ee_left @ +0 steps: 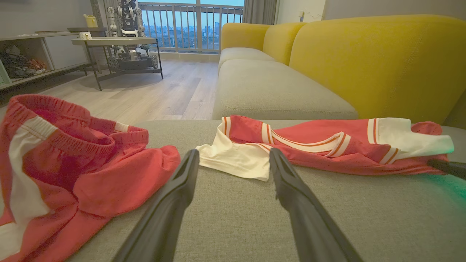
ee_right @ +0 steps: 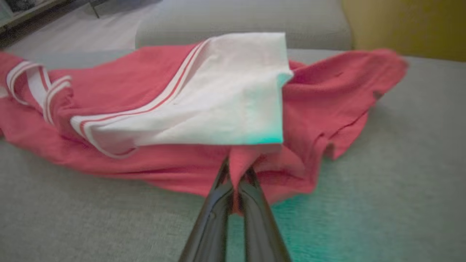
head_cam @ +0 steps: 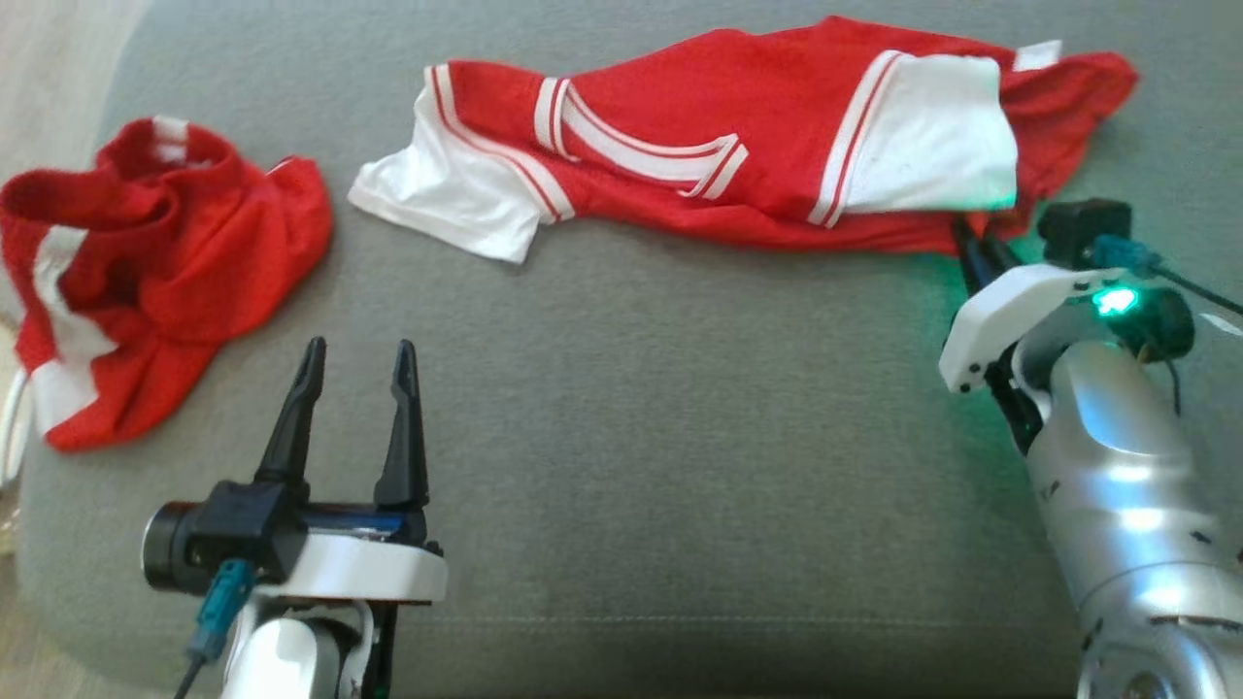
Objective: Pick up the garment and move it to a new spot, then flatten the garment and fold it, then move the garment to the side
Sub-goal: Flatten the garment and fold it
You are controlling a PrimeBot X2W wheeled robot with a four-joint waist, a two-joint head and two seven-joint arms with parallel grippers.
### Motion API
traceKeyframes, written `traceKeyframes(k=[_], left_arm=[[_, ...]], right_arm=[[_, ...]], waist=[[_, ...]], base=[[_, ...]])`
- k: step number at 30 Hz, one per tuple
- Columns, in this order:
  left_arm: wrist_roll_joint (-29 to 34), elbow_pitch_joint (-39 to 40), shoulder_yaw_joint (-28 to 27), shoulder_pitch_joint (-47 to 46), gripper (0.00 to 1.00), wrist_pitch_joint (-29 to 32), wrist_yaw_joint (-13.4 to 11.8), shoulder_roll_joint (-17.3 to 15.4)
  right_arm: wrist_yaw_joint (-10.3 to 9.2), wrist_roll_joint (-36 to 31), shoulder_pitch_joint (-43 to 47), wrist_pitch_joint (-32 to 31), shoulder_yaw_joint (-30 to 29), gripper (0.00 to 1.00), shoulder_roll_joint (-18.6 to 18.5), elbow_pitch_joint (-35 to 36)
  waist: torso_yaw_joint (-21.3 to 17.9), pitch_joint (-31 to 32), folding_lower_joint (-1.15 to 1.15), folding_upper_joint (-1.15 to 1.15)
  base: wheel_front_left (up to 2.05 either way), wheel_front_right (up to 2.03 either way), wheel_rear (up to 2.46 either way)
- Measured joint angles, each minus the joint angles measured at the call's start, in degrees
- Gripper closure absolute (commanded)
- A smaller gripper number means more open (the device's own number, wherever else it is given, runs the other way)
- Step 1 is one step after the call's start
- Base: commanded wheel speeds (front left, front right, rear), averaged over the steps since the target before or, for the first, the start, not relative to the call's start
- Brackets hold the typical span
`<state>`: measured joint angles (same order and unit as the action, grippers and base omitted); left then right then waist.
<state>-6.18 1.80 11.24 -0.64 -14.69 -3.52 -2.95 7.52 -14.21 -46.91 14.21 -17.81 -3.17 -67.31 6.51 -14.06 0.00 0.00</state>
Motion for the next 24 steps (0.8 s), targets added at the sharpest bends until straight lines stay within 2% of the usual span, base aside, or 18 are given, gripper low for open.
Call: traceKeyframes(k=[5,11,17,24], left_arm=[[0.07,0.24,-1.16,0.29,0.00,0.00,0.00,0.01],[0.66,0.93,-2.23,0.59,0.00,0.00,0.56,0.03],[2.98,-2.12,-2.08,0.30,0.00,0.00,2.59,-0.31],[4.39,-8.56,-1.99,-6.50,0.00,0.00,3.37,-2.01]], right_arm=[[-0.01,4.95,6.23,0.01,1.99,1.00,-0.04,10.40],[-0.01,7.28,16.12,-0.15,3.83,1.00,0.00,16.27],[0.00,9.17,20.43,-6.19,6.88,1.00,0.22,23.29],[0.00,6.95,29.04,-15.47,4.85,1.00,0.65,39.16]], waist=[[-3.25,0.90,0.00,0.00],[-6.65,1.30,-0.01,0.00],[-8.71,0.40,0.00,0.00],[-10.73,-1.81,0.00,0.00]], base=[[0.00,0.00,0.00],[0.00,0.00,0.00],[0.00,0.00,0.00],[0.00,0.00,0.00]])
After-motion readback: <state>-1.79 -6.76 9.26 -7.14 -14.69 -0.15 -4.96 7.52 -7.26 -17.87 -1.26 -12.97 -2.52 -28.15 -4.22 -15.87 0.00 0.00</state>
